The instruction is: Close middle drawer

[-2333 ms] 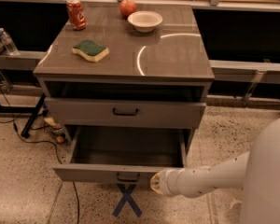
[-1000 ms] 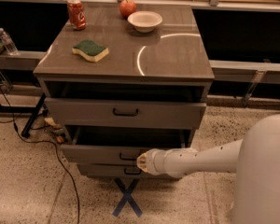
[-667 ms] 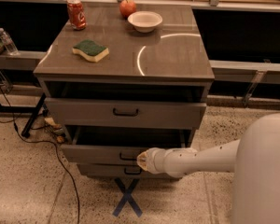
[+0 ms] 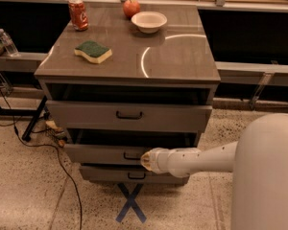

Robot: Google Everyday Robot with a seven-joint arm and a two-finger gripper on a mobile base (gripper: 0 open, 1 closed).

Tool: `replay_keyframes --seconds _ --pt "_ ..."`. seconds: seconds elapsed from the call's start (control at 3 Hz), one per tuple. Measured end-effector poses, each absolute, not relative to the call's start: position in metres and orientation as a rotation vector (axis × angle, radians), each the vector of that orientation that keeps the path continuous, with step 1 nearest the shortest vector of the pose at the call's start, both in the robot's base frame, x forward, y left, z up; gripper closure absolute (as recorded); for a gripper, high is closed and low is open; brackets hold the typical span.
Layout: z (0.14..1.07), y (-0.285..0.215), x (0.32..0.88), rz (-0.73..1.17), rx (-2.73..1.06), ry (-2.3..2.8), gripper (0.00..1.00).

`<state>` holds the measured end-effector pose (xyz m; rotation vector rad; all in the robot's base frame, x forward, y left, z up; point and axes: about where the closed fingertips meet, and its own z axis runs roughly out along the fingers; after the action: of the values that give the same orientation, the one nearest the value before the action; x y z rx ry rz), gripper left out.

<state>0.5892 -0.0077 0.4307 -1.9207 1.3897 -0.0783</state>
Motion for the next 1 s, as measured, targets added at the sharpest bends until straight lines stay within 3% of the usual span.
replay_keyframes --seconds 0.67,1.0 --pt "0.439 -0.004 0.633 -0.15 -1.92 1.309 1.0" --pt "0.439 -0.003 0.629 -0.15 -1.921 1.309 1.0"
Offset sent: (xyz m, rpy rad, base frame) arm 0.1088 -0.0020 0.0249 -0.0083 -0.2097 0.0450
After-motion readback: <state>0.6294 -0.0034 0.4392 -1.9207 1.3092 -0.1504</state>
